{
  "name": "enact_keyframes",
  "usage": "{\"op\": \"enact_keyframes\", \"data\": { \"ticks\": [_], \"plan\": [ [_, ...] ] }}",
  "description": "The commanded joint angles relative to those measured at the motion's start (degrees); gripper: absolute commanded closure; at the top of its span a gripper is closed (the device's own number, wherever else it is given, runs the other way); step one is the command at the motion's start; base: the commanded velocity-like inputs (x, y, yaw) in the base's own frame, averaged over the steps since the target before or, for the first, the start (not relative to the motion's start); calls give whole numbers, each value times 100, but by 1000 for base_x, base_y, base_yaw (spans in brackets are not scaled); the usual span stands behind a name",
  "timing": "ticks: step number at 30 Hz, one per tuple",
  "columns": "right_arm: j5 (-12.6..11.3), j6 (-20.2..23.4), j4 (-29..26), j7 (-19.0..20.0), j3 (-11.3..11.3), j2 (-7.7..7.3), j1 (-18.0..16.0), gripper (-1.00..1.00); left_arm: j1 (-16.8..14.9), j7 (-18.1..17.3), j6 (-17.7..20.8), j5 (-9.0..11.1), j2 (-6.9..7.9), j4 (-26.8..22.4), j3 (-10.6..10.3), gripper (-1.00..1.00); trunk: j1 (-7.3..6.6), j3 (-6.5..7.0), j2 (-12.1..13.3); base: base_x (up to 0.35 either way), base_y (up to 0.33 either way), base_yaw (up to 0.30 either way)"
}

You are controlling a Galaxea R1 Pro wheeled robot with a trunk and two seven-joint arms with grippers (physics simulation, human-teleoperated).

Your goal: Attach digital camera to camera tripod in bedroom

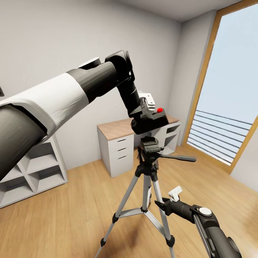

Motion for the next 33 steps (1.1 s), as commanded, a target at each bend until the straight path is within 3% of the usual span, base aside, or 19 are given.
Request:
{"op": "enact_keyframes", "data": {
  "ticks": [1, 22, 33],
  "plan": [
    [290, 5, 122, 32, -9, 3, -3, 100, -8, -47, 60, -46, -2, -1, 1, 100, 5, -16, -10, 0, 0, 0],
    [282, 5, 122, 31, 49, 3, -3, 100, 44, -48, 1274, 49, -2, 60, -11, 100, 5, -16, -10, 0, 0, 0],
    [282, 5, 122, 28, 52, 3, -3, 100, 121, -53, 1453, 51, -2, 33, -325, 100, 5, -16, -10, 0, 0, 0]
  ]
}}
